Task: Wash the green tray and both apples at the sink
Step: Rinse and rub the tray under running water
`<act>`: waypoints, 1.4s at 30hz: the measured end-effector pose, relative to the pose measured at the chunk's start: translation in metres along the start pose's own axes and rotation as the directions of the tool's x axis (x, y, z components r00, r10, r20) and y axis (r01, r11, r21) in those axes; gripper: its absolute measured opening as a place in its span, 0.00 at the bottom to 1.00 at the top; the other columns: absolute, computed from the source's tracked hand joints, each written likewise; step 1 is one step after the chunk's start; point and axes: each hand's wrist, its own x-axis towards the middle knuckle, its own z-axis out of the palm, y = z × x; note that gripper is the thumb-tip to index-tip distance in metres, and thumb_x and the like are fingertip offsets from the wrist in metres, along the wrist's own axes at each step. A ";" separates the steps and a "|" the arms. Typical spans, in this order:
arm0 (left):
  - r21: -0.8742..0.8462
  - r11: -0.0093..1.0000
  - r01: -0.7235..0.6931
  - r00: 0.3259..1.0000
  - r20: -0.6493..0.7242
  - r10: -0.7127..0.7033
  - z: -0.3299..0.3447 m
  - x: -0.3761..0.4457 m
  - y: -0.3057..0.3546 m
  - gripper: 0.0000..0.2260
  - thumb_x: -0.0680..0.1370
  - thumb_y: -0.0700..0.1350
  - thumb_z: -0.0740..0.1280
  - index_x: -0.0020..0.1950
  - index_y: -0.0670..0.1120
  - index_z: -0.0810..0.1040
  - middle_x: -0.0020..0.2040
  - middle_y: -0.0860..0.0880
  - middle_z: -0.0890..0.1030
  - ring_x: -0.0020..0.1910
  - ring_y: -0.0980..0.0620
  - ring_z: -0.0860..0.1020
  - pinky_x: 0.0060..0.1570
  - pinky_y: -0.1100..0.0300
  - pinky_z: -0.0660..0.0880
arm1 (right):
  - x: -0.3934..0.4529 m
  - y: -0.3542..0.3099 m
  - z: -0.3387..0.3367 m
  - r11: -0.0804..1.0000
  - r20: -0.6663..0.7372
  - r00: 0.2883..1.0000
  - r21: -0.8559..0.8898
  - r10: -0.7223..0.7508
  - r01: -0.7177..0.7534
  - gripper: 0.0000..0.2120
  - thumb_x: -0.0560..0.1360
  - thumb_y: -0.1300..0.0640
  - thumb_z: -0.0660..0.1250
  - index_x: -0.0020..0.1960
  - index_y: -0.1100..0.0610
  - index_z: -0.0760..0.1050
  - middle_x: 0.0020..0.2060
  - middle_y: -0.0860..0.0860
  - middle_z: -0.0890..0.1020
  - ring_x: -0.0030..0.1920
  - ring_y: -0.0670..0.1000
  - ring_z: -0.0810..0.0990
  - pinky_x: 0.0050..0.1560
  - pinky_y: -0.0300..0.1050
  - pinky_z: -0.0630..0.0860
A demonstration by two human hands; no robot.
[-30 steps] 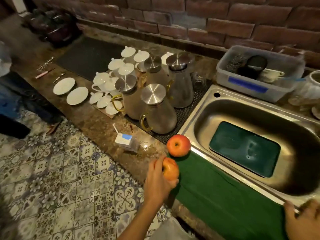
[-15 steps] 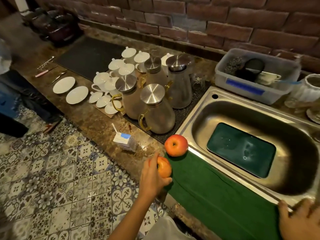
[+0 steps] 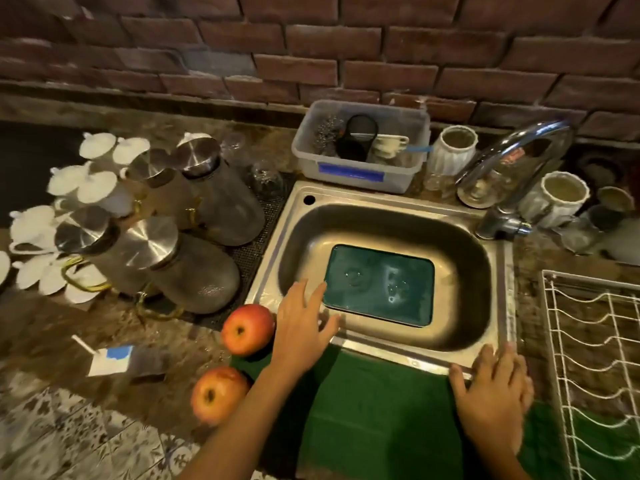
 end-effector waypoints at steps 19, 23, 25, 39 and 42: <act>0.317 0.944 -0.093 0.970 0.244 0.014 0.081 0.051 0.004 0.32 0.79 0.66 0.43 0.81 0.55 0.56 0.82 0.47 0.58 0.81 0.45 0.53 0.77 0.44 0.50 | 0.085 -0.036 -0.078 0.732 -0.141 0.969 0.679 0.204 -0.055 0.13 0.80 0.59 0.64 0.60 0.66 0.77 0.62 0.65 0.75 0.62 0.64 0.74 0.65 0.56 0.70; 0.316 0.945 -0.084 0.974 0.226 0.011 0.083 0.053 0.004 0.32 0.79 0.65 0.43 0.80 0.54 0.59 0.81 0.47 0.61 0.80 0.45 0.56 0.77 0.43 0.54 | 0.178 -0.052 -0.138 0.434 -0.038 0.949 0.894 0.314 -0.108 0.22 0.81 0.49 0.59 0.68 0.63 0.71 0.63 0.62 0.78 0.63 0.60 0.76 0.63 0.53 0.70; 0.311 0.947 -0.076 0.975 0.221 0.005 0.083 0.052 0.006 0.32 0.79 0.64 0.44 0.80 0.54 0.60 0.80 0.47 0.63 0.80 0.44 0.58 0.77 0.43 0.56 | 0.215 -0.051 -0.150 0.388 -0.038 0.932 0.915 0.360 -0.113 0.27 0.81 0.46 0.58 0.70 0.64 0.70 0.65 0.63 0.77 0.66 0.61 0.75 0.65 0.52 0.69; 0.336 0.939 -0.066 0.981 0.196 -0.001 0.083 0.053 0.006 0.29 0.79 0.62 0.50 0.78 0.52 0.64 0.76 0.46 0.70 0.76 0.43 0.67 0.73 0.43 0.64 | 0.281 -0.033 -0.159 0.297 0.119 0.822 0.896 0.557 -0.331 0.25 0.81 0.42 0.56 0.66 0.62 0.71 0.63 0.61 0.77 0.56 0.62 0.80 0.53 0.62 0.81; 0.331 0.941 -0.064 0.979 0.202 -0.004 0.082 0.053 0.008 0.28 0.79 0.62 0.50 0.78 0.52 0.63 0.76 0.46 0.70 0.76 0.44 0.67 0.73 0.44 0.64 | 0.281 -0.029 -0.159 0.148 0.222 0.802 0.922 0.554 -0.357 0.23 0.82 0.43 0.56 0.67 0.59 0.69 0.64 0.59 0.76 0.50 0.58 0.82 0.40 0.54 0.83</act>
